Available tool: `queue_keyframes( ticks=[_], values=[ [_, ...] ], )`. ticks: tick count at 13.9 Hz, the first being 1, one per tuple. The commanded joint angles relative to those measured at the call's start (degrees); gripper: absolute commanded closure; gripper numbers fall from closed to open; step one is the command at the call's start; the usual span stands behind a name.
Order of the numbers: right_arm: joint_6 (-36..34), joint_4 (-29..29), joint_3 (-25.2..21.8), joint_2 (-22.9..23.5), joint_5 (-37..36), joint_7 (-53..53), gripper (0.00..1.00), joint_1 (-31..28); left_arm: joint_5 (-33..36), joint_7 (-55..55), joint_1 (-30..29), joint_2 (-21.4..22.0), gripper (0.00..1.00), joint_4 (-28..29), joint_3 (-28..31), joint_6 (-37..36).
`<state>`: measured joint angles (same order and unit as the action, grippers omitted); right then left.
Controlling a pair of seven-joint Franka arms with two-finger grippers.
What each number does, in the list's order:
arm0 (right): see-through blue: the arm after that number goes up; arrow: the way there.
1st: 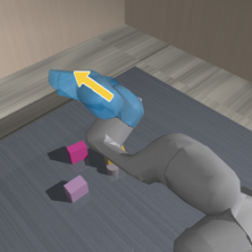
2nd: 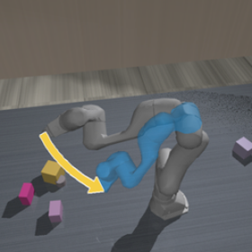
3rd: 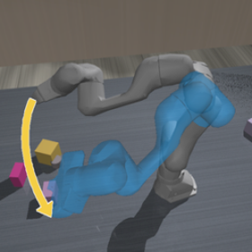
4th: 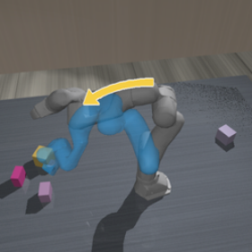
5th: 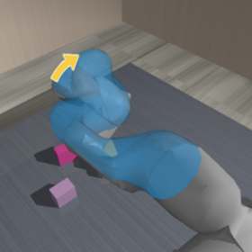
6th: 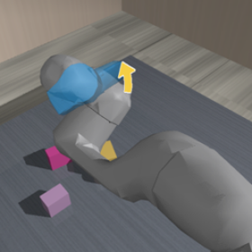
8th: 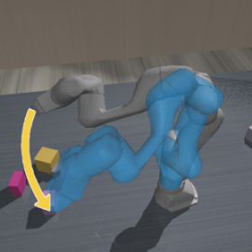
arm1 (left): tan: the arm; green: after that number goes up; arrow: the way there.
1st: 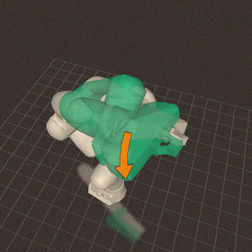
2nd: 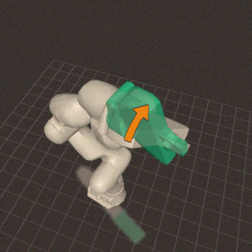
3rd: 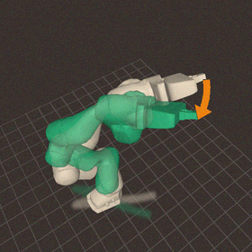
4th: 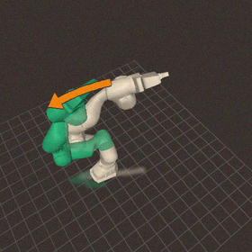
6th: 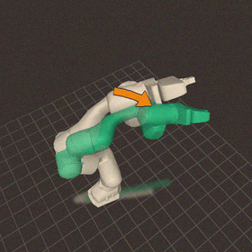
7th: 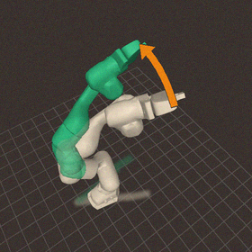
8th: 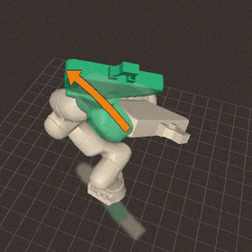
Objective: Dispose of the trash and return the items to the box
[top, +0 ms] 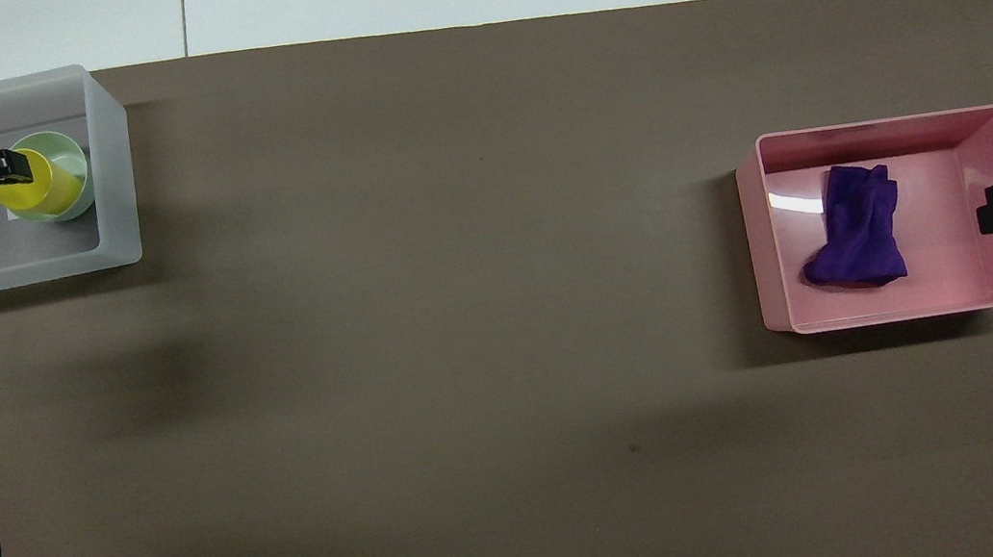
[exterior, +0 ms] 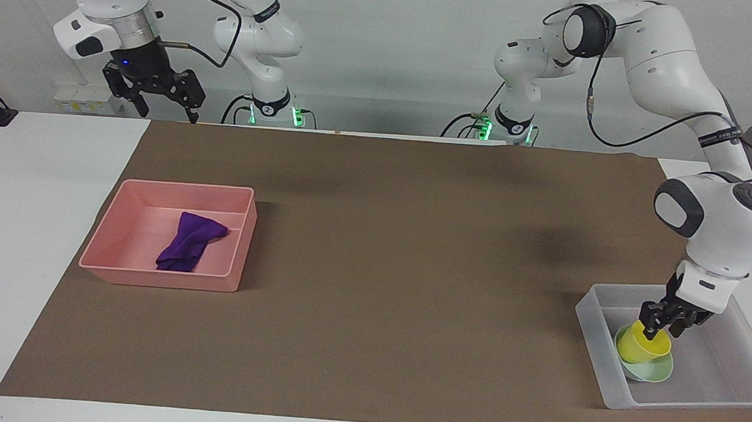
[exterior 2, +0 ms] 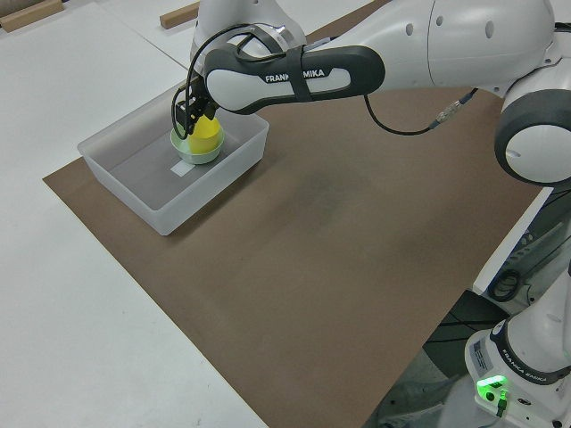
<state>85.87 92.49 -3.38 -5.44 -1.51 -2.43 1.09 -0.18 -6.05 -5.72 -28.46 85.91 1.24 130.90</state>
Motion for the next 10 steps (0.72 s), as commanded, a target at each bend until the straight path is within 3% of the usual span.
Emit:
queue_keyframes(
  ticks=[1,6,10],
  values=[
    [1.4,2.1,0.2,-1.6,0.8,1.1,0.0,-0.7,-0.5,-9.3,0.6,6.8,0.0,2.8,0.0,-5.8],
    [1.4,2.1,0.2,-1.6,0.8,1.0,0.0,-0.7,-0.3,-12.0,6.0,21.2,0.0,17.1,0.1,-6.5],
    [1.4,2.1,0.2,-1.7,0.8,1.1,0.0,-0.7,-0.3,-8.3,8.4,31.3,0.0,23.4,0.1,-11.3]
  ],
)
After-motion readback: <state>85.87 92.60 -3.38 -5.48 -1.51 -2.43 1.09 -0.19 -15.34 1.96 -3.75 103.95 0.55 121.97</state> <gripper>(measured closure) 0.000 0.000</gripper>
